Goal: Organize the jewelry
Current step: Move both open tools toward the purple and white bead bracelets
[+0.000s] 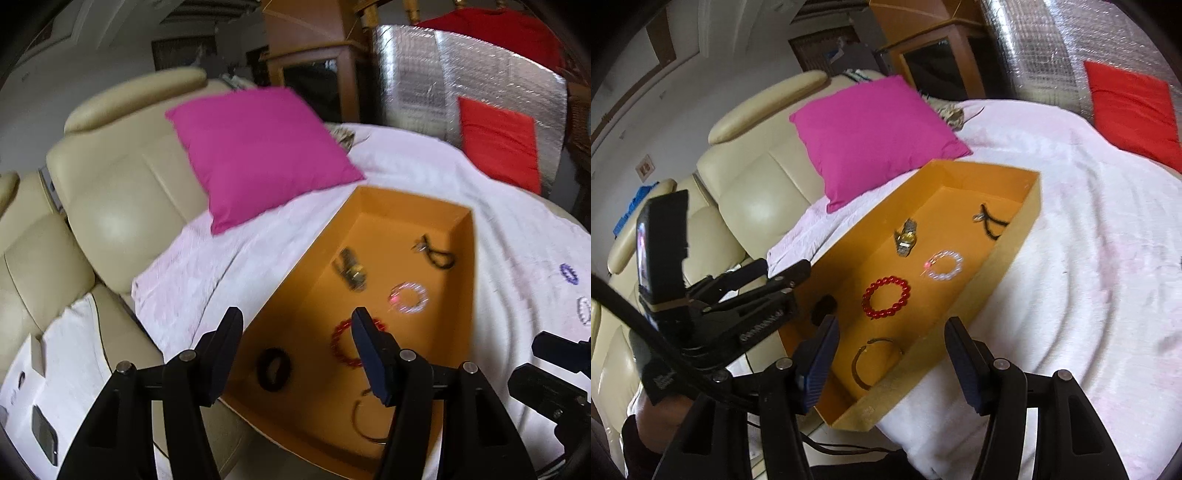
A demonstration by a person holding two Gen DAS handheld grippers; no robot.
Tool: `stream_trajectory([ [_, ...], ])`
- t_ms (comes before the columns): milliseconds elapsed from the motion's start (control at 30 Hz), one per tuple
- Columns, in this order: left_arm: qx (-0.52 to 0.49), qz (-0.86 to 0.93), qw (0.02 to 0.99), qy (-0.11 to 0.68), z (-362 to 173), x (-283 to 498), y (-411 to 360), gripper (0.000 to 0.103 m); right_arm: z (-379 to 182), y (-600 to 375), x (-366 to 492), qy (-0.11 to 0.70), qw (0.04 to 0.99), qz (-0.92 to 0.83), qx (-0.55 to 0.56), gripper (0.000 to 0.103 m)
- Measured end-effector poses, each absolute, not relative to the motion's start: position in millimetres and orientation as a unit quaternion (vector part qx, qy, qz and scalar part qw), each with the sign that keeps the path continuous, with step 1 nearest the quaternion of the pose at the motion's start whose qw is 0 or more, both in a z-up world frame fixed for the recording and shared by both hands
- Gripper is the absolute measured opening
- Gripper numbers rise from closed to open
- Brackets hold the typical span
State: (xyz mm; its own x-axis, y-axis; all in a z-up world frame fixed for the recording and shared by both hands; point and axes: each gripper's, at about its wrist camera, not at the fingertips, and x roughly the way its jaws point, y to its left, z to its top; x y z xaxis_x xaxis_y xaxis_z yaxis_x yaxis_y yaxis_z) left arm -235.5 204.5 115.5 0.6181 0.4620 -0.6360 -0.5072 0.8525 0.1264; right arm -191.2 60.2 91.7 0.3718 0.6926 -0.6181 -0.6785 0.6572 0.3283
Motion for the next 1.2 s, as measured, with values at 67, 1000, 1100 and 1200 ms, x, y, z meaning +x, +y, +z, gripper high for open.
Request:
stream_trajectory([
  [67,-0.021,0.265,0.904,0.334,129.1,-236.5,190.4,0.069,101.0,44.7,-193.5,0.368,0.834,0.410,0.016,0.063],
  [1000,0.154,0.171,0.931,0.285,211.4,-177.4,-15.6,0.084,139.1,-208.2,-147.0,0.302,0.897,0.270,0.176,0.066],
  [1100,0.168,0.159,0.929,0.289,207.5,-162.1,-35.8,0.084,130.0,-233.1,-133.3,0.308,0.893,0.258,0.204,0.066],
  [1200,0.183,0.145,0.927,0.293,201.8,-145.6,-55.2,0.084,121.1,-255.5,-122.3,0.313,0.891,0.243,0.223,0.066],
])
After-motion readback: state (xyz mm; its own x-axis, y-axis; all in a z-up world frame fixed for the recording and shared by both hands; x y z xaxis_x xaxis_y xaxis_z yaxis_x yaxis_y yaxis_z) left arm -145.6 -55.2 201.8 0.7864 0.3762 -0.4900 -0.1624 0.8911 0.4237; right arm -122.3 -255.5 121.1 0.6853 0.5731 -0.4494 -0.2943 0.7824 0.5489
